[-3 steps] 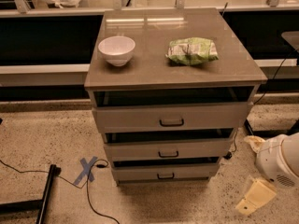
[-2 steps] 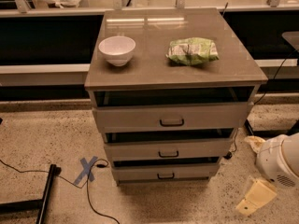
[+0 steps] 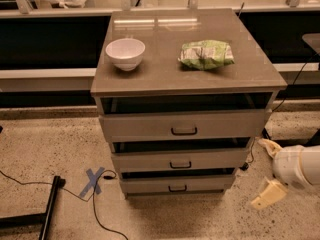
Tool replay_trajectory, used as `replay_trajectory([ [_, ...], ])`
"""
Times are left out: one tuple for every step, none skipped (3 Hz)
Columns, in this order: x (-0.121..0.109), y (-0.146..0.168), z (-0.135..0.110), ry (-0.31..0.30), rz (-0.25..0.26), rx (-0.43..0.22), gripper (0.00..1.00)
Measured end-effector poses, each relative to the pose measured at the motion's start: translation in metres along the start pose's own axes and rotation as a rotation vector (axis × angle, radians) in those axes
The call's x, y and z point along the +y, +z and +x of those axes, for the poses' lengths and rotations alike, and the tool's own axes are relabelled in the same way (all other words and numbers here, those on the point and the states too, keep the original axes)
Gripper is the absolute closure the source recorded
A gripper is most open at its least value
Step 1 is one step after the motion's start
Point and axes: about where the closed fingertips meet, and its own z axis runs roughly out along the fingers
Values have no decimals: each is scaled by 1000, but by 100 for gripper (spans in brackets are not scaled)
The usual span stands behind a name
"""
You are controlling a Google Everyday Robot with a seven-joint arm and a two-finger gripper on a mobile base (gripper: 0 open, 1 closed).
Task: Open bottom drawer
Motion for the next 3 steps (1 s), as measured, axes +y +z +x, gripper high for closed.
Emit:
replay_trajectory([
  [-11, 25, 38, -28, -39, -124, 0],
  [-6, 63, 62, -77, -88, -180, 0],
  [-4, 66, 59, -87, -109, -161, 0],
])
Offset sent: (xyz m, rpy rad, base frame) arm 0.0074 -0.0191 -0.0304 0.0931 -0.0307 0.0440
